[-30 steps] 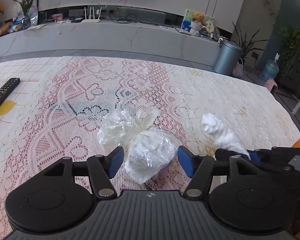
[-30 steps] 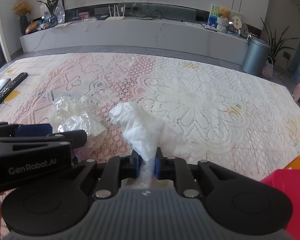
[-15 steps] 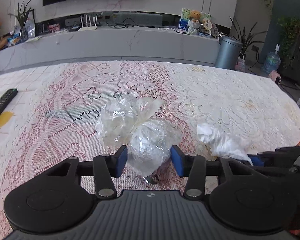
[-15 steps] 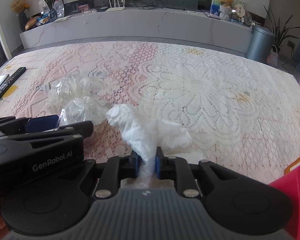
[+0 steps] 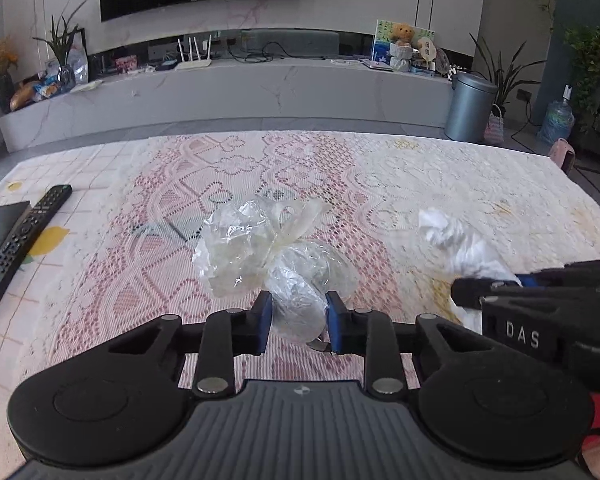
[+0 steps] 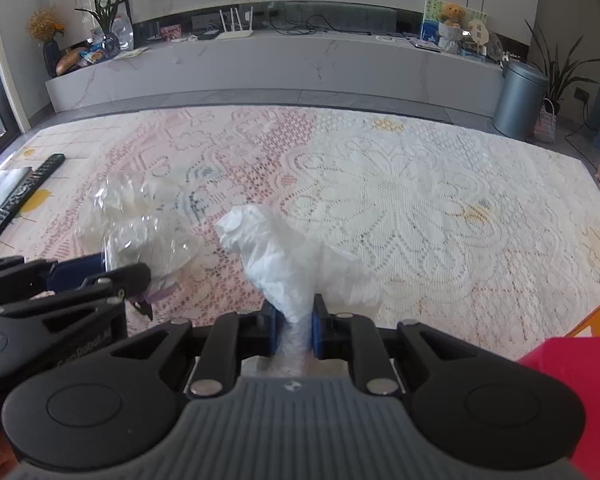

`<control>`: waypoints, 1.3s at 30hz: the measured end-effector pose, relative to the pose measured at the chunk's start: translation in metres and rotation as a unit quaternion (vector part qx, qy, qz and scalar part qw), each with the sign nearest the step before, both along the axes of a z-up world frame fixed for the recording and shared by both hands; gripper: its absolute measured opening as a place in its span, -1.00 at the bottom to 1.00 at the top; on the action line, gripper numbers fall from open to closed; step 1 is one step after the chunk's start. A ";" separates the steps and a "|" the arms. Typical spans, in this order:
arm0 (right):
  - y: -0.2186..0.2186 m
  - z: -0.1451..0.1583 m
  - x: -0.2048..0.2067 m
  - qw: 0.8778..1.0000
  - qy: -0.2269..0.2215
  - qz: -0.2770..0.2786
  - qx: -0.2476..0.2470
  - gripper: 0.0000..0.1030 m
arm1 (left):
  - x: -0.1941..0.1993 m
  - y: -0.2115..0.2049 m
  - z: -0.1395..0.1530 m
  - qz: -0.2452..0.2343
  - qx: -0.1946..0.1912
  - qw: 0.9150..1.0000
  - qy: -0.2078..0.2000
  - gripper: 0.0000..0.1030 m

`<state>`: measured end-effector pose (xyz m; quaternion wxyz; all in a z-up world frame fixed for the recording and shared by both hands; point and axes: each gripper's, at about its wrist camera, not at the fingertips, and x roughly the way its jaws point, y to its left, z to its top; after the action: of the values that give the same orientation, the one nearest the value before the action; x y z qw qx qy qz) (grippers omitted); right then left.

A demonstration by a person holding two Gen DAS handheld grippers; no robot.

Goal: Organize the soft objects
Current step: 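Carry the clear plastic bag and white tissue into the shoebox and open both tools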

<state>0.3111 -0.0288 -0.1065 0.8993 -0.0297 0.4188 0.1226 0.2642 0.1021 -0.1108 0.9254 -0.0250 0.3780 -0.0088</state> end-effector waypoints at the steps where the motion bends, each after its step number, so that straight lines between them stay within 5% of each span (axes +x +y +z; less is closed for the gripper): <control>1: -0.001 0.004 -0.003 1.000 -0.002 0.004 0.003 -0.74 | -0.004 0.001 0.004 -0.003 -0.004 1.000 -0.001 -0.40; 22: -0.051 0.105 -0.117 0.992 -0.003 0.055 0.115 -0.74 | -0.133 -0.009 0.080 -0.007 -0.026 0.999 -0.021 -0.41; 39: -0.195 0.162 -0.201 0.994 -0.065 -0.033 0.086 -0.74 | -0.163 -0.112 0.123 -0.127 -0.042 0.988 -0.080 -0.41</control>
<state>0.1103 -0.2235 0.0551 0.9273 0.0534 0.3483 0.1261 0.1009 -0.0103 0.0120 0.9423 -0.0146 0.3017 -0.1443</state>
